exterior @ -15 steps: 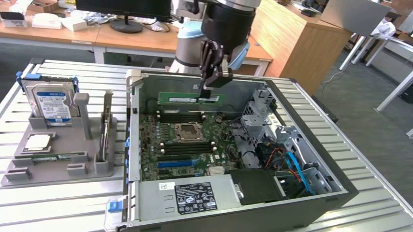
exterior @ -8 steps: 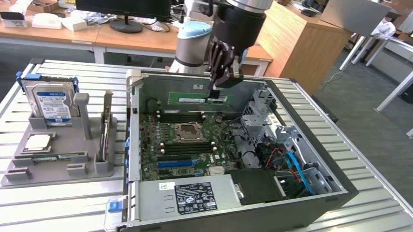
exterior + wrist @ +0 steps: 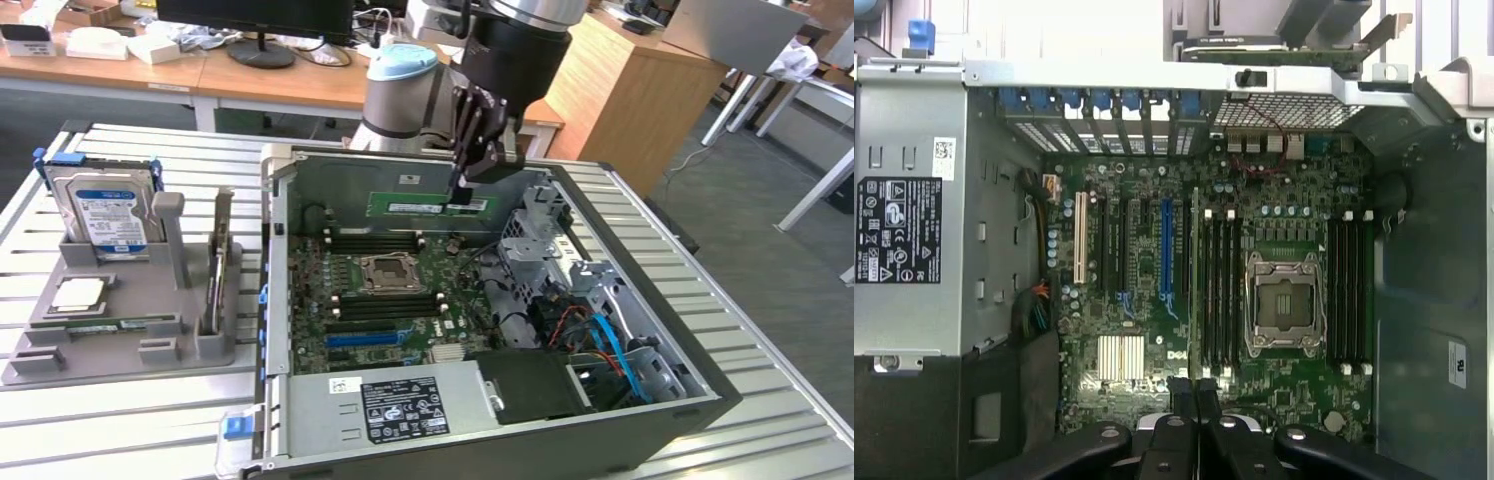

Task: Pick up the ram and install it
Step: 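Pick up the ram and move it above insertion slot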

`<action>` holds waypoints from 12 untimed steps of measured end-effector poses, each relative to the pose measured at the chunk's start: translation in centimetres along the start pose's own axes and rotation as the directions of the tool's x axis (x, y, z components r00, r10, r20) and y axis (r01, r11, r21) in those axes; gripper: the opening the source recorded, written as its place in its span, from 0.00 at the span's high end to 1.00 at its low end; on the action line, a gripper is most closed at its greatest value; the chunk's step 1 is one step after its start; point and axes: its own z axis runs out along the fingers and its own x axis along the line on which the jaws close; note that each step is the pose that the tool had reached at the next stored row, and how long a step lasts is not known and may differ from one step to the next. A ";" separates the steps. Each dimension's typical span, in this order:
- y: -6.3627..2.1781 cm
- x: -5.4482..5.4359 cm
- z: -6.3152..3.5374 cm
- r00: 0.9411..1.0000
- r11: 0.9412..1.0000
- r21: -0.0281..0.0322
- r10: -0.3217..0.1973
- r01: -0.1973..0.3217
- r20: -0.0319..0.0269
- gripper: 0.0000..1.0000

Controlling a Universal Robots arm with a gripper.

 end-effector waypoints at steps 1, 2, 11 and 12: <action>0.00 0.0 0.00 1.000 1.000 0.000 0.000 0.000 0.000 0.89; 0.00 0.0 0.01 1.000 1.000 0.000 0.000 0.000 0.000 0.89; 0.01 -0.7 0.03 1.000 1.000 0.000 0.000 0.000 0.000 0.89; 0.00 -0.9 0.03 1.000 1.000 0.000 0.000 0.000 0.000 0.89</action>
